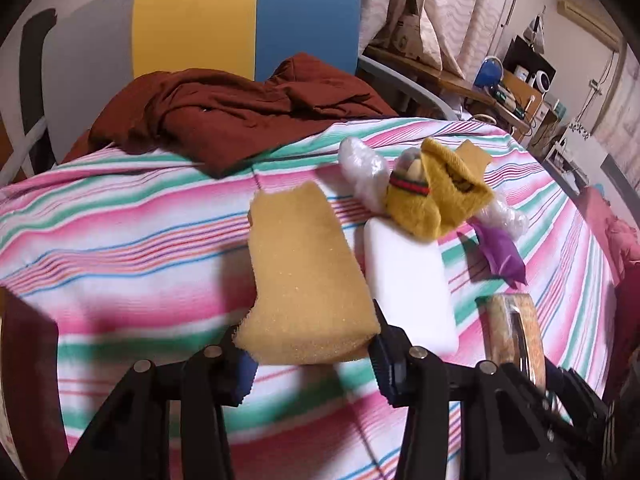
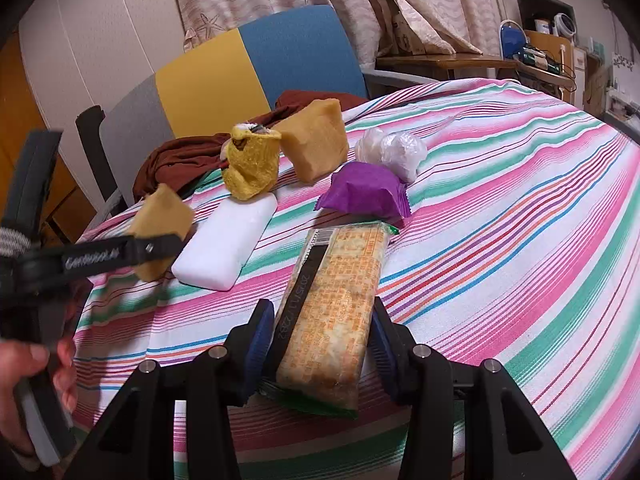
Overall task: Organize objects
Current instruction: 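Carry the sponge and cracker packet into the gold tray and release both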
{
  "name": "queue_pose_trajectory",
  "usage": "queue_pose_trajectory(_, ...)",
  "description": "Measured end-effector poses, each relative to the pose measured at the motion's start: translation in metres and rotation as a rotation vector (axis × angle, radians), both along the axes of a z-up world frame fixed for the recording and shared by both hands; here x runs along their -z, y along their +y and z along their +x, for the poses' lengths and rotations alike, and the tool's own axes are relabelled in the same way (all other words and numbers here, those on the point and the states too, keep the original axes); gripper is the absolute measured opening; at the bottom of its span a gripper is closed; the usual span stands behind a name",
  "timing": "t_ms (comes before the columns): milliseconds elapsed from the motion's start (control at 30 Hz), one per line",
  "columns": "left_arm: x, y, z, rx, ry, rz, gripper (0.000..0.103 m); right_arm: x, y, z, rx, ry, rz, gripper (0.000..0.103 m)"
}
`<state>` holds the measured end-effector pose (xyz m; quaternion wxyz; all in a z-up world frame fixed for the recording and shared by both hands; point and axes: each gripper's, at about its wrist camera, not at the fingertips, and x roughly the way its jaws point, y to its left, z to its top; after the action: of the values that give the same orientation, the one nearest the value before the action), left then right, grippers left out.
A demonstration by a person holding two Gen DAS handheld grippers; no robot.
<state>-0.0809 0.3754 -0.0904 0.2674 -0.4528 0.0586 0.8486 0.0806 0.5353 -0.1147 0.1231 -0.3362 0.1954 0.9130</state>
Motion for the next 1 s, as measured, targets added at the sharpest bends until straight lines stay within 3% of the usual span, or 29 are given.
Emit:
queue_pose_trajectory(433,-0.001,-0.033,0.022,-0.022,-0.035,0.050,0.046,-0.001,-0.002,0.002,0.007,0.005,0.020,0.046)
queue_pose_trajectory(633,0.003,-0.044,0.039,0.016,-0.073,0.044,0.046,-0.002,-0.004,0.002,0.011,-0.003,0.038,0.046)
queue_pose_trajectory(1000,-0.007,-0.069,0.074,0.051,-0.014,0.060,0.046,-0.007,-0.008,0.006,0.036,0.008,0.084,0.043)
